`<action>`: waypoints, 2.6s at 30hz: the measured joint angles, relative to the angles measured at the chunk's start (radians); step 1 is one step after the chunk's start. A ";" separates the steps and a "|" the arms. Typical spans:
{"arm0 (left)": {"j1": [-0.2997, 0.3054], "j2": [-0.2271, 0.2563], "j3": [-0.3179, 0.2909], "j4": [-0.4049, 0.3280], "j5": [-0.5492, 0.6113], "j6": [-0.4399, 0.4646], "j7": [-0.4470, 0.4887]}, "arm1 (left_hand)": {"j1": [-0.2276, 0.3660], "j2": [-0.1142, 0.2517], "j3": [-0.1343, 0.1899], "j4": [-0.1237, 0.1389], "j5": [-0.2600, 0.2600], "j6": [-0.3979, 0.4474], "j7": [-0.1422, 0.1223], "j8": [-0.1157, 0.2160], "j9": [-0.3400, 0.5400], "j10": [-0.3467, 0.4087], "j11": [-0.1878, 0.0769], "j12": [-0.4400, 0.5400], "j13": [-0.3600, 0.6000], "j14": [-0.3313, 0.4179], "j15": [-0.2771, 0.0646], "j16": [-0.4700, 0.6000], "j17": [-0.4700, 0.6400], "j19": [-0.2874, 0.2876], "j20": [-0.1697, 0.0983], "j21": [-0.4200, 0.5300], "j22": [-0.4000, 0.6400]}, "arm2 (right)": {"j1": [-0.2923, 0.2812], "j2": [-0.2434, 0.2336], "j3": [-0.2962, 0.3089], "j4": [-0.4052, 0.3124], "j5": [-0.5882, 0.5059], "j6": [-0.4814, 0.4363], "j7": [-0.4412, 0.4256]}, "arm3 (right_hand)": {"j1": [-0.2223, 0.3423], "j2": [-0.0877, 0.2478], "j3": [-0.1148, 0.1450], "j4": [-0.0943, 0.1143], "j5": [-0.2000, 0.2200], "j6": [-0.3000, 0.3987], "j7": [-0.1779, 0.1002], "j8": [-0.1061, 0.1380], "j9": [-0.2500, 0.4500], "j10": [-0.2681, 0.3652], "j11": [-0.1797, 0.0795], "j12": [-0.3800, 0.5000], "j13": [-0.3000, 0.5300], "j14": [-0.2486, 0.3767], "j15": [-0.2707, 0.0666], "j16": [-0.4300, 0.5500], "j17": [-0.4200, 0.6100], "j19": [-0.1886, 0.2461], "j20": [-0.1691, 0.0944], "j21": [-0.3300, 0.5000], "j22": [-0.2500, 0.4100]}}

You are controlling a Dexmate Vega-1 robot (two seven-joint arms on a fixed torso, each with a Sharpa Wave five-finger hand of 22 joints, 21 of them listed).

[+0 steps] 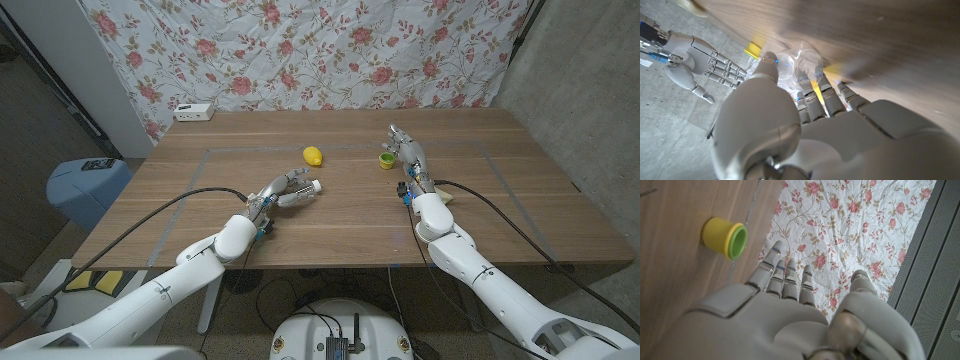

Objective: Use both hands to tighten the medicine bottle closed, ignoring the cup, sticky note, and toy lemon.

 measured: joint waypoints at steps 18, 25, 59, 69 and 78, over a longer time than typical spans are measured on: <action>0.006 0.006 -0.002 -0.014 -0.004 0.027 0.001 | -0.026 -0.026 -0.025 0.000 0.000 0.020 -0.034 0.000 0.000 -0.023 -0.013 -0.004 0.000 -0.018 0.000 -0.004 0.000 0.000 0.000 0.000 0.000 | 0.002 0.008 0.002 0.021 -0.002 0.011 -0.006 | -0.004 0.004 0.006 -0.006 0.000 0.011 0.000 0.000 0.000 0.004 0.004 0.003 0.000 0.000 0.000 0.000 -0.001 0.000 0.000 0.000 0.000; 0.008 0.009 -0.004 -0.018 -0.004 0.033 0.004 | -0.038 -0.038 -0.035 0.002 0.000 0.012 -0.041 0.000 0.000 -0.042 -0.016 -0.011 0.000 -0.028 0.002 -0.004 0.000 0.000 0.000 0.000 0.000 | 0.004 0.011 0.002 0.028 -0.002 0.016 -0.007 | -0.004 0.004 0.006 -0.006 0.000 0.016 -0.005 0.000 0.000 0.003 0.004 0.003 0.000 0.000 0.000 0.000 -0.001 0.000 0.000 0.000 0.000; 0.015 0.018 -0.028 -0.030 -0.035 0.013 0.004 | -0.109 -0.072 -0.079 0.030 0.020 -0.022 -0.072 -0.004 0.000 -0.145 -0.002 -0.018 0.000 -0.113 0.009 -0.004 0.003 -0.024 0.024 -0.005 0.000 | 0.020 0.022 -0.001 0.062 0.000 0.033 0.001 | -0.010 0.009 0.010 -0.010 0.000 0.014 -0.018 0.000 0.000 0.003 0.004 0.003 0.000 -0.009 0.009 0.000 0.002 -0.004 0.004 0.000 0.000; 0.024 0.011 -0.055 -0.039 -0.066 -0.025 0.009 | -0.137 -0.064 -0.091 0.042 0.020 -0.038 -0.063 -0.008 0.000 -0.166 0.002 -0.018 0.000 -0.129 0.007 -0.004 0.003 -0.017 0.034 -0.005 0.000 | 0.025 0.021 -0.002 0.069 0.013 0.040 0.022 | -0.024 0.010 0.010 -0.010 0.000 -0.012 -0.014 -0.012 0.000 -0.013 -0.006 -0.001 0.000 -0.029 0.000 -0.005 0.002 -0.033 -0.014 -0.005 0.000; 0.028 -0.008 -0.079 -0.035 -0.100 -0.069 0.016 | -0.160 -0.048 -0.095 0.051 0.020 -0.034 -0.059 -0.008 0.000 -0.212 0.007 -0.018 0.000 -0.162 0.007 -0.004 0.002 -0.007 0.043 -0.005 0.000 | 0.025 0.015 0.000 0.069 0.025 0.042 0.037 | -0.028 0.006 0.010 -0.010 0.000 -0.031 -0.019 -0.016 0.000 -0.028 -0.009 -0.005 0.000 -0.037 -0.007 -0.005 0.002 -0.048 -0.020 -0.005 0.000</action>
